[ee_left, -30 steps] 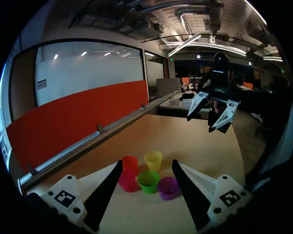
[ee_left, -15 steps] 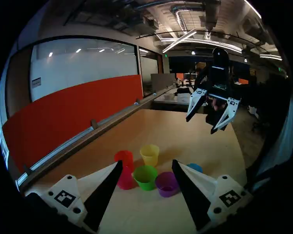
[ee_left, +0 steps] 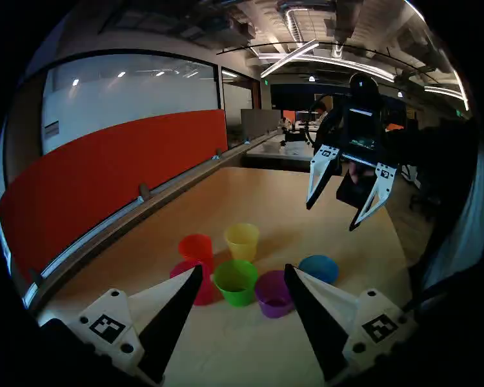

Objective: Pour water

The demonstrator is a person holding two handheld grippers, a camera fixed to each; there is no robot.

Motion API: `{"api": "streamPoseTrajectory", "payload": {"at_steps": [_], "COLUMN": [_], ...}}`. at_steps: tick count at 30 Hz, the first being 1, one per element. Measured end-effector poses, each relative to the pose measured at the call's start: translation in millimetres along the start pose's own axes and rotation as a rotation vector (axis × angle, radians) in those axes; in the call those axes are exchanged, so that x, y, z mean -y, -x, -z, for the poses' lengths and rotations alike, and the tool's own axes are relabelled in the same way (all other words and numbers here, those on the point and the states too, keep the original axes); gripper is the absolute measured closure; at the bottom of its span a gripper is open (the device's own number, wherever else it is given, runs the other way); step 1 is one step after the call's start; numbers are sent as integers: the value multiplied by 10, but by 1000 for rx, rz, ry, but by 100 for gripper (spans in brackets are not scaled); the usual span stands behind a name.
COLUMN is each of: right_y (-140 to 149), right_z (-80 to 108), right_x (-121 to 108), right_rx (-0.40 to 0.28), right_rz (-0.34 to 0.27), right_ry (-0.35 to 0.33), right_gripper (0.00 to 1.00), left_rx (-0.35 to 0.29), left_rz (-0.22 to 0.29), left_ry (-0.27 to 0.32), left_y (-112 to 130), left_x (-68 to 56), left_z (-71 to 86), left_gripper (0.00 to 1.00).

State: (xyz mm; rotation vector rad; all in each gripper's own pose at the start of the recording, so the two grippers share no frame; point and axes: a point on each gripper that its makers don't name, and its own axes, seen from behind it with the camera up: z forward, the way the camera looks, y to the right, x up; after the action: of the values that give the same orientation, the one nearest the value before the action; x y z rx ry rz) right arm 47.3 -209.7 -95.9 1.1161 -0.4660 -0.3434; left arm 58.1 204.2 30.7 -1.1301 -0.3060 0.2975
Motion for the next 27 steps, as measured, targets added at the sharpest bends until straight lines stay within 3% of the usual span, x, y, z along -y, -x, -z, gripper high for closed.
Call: {"api": "streamPoseTrajectory", "payload": {"at_steps": [15, 27], "right_y": [418, 637], "right_z": [-261, -436], "right_x": [77, 195], "right_rx": [77, 119], "right_rz": [8, 15], "right_ry": [-42, -104], "right_gripper": [0, 0], "left_rx": [65, 122], "left_rz": [-10, -23], "left_ry": [36, 71], "left_y": [290, 499], "left_x": [88, 84], "left_z": [-237, -363], "left_gripper": [7, 7]}}
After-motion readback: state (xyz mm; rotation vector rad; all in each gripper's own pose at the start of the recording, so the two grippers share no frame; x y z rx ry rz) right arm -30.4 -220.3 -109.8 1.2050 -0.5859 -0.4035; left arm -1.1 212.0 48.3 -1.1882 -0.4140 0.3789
